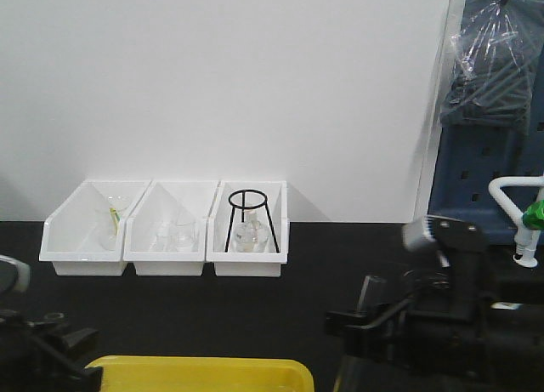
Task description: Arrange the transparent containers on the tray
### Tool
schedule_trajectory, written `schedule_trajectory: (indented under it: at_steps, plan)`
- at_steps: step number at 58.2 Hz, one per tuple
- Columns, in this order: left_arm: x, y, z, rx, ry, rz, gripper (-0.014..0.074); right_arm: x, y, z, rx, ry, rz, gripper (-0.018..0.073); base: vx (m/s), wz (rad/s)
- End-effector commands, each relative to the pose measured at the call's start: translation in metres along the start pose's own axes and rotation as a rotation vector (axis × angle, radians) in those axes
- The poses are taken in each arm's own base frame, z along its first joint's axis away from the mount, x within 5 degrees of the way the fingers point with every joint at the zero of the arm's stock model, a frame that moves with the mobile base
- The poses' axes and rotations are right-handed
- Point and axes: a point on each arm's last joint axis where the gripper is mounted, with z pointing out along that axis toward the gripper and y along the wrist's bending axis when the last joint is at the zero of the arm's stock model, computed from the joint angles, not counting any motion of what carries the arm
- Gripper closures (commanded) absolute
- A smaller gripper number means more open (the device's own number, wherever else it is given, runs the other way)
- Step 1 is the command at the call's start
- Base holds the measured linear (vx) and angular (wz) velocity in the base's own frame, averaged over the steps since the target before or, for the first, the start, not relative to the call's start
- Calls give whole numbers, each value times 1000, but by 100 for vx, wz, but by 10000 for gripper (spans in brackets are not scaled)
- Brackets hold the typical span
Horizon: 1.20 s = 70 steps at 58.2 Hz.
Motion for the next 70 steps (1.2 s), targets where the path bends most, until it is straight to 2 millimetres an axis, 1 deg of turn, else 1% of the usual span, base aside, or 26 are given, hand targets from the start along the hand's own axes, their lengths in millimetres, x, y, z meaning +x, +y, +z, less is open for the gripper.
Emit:
schedule_trajectory:
  at_steps: [1,8,15,19,26,32,38,44,56,63,70]
  plan:
    - [-21,-9,11,38,-79,-16,521,-18,14,20,-6,-94,11,442,0,0]
    - [-22,-11,40,37,3,-76,515,-15,17,58,9,-60,51,442,0,0]
    - [-18,-12,68,27,97,-102,503,-9,11,92,-31,31,122,442,0,0]
    - [-11,-12,85,16,163,-101,493,-6,8,107,-48,70,149,442,0,0]
    - [3,-10,108,3,227,-101,478,-2,1,127,-37,101,157,442,0,0]
    - [17,-9,125,-10,291,-101,474,11,-8,143,-19,147,176,442,0,0]
    - [28,-7,135,-19,341,-100,471,23,-13,154,-24,200,208,442,0,0]
    - [35,-7,143,-25,367,-99,470,33,-18,163,-20,238,222,439,0,0]
    - [42,-6,149,-30,389,-98,455,49,-26,176,-12,294,242,422,0,0]
    - [45,-5,152,-32,397,-98,412,55,-29,180,-2,309,249,402,0,0]
    - [45,-5,152,-32,398,-98,339,56,-30,181,2,311,251,373,0,0]
